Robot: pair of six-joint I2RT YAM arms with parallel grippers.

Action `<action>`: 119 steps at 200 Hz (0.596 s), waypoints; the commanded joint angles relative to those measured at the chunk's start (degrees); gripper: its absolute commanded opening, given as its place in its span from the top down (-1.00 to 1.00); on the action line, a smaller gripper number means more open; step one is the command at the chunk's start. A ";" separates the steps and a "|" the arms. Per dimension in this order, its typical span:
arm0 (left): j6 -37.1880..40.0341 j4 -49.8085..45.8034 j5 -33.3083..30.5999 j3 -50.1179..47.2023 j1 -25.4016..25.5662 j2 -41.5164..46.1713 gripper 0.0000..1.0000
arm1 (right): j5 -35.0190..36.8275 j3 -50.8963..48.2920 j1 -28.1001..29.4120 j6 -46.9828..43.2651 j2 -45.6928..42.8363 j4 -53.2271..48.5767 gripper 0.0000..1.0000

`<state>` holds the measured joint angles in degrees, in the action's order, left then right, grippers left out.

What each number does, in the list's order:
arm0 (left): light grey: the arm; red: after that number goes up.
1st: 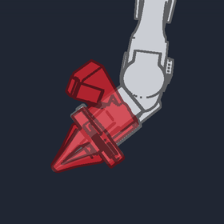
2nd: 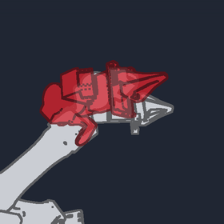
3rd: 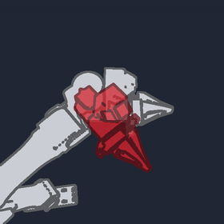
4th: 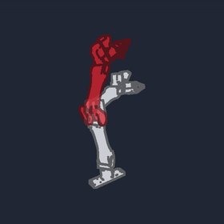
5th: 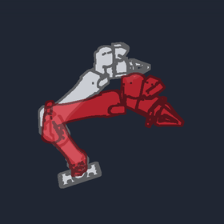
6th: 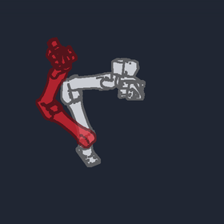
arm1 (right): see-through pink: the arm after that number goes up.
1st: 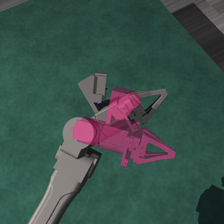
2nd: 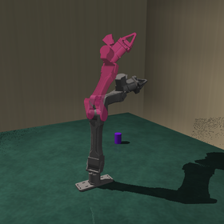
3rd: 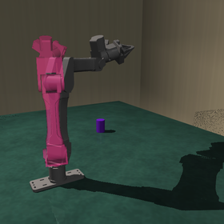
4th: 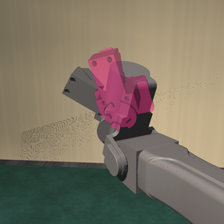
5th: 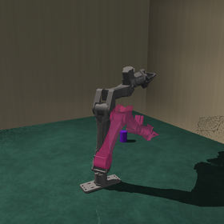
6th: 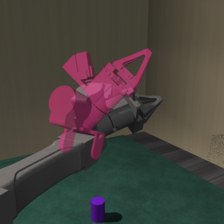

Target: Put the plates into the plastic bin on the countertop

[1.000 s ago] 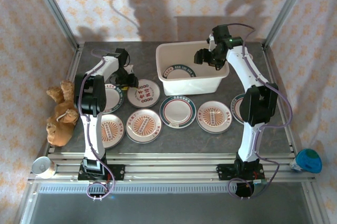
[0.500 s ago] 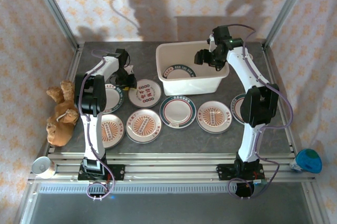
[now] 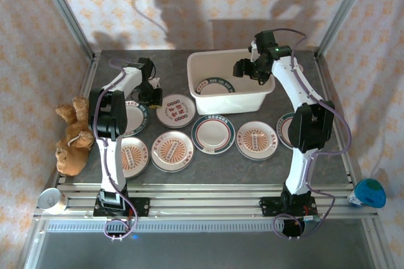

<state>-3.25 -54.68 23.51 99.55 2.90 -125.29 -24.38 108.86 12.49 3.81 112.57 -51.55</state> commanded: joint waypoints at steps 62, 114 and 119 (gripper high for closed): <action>-4.03 0.28 -5.07 1.45 0.18 9.83 1.00 | -0.44 4.84 -0.03 -0.82 -0.60 0.44 -0.53; -6.08 1.65 -8.30 4.42 0.18 13.99 1.00 | -2.28 6.45 -0.48 -1.07 -0.44 0.72 -0.52; -6.50 2.39 -8.74 4.31 0.18 14.67 1.00 | -2.48 6.60 -0.59 -1.01 -0.43 0.74 -0.52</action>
<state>-7.68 -54.43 18.81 101.54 3.01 -115.15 -25.58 113.27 12.43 3.73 112.60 -51.35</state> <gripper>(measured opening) 0.052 0.762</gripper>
